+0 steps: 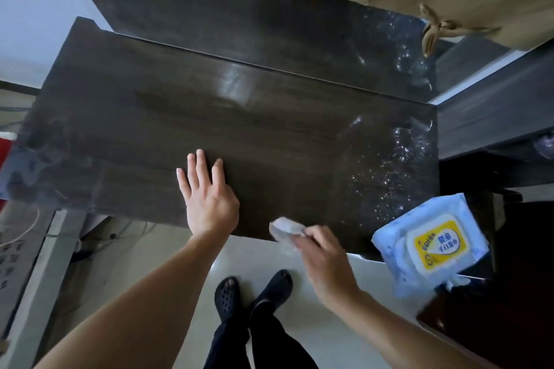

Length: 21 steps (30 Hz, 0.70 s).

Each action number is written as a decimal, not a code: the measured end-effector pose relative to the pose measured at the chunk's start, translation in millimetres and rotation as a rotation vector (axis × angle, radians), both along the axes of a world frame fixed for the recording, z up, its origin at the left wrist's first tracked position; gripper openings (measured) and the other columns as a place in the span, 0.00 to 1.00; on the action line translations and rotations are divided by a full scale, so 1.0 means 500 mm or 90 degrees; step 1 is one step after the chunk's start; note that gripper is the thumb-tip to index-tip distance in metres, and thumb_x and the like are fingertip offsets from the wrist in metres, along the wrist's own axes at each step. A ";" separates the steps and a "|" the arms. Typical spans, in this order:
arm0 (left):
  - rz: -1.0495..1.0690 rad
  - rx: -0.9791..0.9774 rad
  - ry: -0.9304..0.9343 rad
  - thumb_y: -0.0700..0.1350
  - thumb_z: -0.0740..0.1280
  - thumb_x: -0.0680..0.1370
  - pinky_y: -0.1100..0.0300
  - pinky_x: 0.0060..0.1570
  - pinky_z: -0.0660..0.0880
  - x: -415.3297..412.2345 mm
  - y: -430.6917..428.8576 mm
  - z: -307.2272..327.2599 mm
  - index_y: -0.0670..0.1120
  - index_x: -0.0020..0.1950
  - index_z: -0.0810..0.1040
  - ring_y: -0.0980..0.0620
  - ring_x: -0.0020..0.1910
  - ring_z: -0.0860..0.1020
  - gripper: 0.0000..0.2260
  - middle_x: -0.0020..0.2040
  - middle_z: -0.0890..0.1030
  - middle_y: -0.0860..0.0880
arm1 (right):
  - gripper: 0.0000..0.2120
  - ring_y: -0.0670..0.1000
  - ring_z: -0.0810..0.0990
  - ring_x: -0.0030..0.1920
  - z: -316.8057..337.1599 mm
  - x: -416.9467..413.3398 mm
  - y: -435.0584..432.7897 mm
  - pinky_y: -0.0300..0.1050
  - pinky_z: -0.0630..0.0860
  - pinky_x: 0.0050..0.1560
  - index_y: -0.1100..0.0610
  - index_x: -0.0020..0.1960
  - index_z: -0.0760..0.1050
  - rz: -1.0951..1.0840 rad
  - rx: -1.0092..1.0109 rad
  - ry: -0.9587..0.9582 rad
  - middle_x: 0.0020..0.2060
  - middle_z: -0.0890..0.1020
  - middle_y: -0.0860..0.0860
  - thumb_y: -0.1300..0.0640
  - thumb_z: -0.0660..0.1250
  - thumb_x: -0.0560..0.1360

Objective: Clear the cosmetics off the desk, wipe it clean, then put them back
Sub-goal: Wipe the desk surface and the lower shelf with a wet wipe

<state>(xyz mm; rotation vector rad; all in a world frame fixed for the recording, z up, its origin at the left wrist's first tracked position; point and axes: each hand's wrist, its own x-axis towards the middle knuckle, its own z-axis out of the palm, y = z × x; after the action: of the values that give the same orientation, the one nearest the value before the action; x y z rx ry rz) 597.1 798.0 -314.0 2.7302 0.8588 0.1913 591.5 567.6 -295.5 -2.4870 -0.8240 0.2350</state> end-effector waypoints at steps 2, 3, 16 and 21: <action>-0.004 -0.016 0.002 0.40 0.54 0.74 0.38 0.72 0.51 -0.001 0.001 0.003 0.39 0.64 0.72 0.36 0.74 0.58 0.20 0.73 0.63 0.35 | 0.14 0.45 0.74 0.43 0.013 -0.057 -0.037 0.39 0.74 0.41 0.48 0.51 0.77 0.034 -0.008 0.098 0.42 0.72 0.43 0.61 0.63 0.70; -0.003 -0.022 0.006 0.40 0.54 0.74 0.38 0.72 0.51 -0.001 0.001 0.003 0.39 0.64 0.72 0.36 0.73 0.58 0.20 0.72 0.64 0.35 | 0.14 0.43 0.74 0.43 0.022 -0.067 -0.049 0.37 0.73 0.43 0.47 0.52 0.77 0.018 -0.005 0.156 0.42 0.72 0.42 0.61 0.62 0.70; 0.046 -0.063 0.002 0.41 0.50 0.71 0.42 0.72 0.54 -0.004 -0.080 0.025 0.38 0.63 0.74 0.37 0.73 0.61 0.24 0.72 0.66 0.36 | 0.13 0.48 0.81 0.41 0.191 0.432 -0.016 0.36 0.80 0.40 0.58 0.49 0.82 -0.727 0.439 0.229 0.48 0.82 0.53 0.71 0.63 0.72; 0.081 -0.005 -0.019 0.40 0.52 0.72 0.43 0.73 0.53 0.003 -0.090 0.007 0.38 0.63 0.74 0.38 0.73 0.61 0.22 0.72 0.66 0.37 | 0.16 0.55 0.78 0.59 0.125 0.597 -0.011 0.44 0.78 0.52 0.63 0.65 0.70 -0.704 0.363 0.320 0.61 0.76 0.57 0.64 0.59 0.77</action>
<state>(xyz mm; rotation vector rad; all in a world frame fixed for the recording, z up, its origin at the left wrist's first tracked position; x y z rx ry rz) 598.6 753.1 -310.4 2.6607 1.0229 0.2522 890.2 561.9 -233.0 -1.8542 0.6319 0.1677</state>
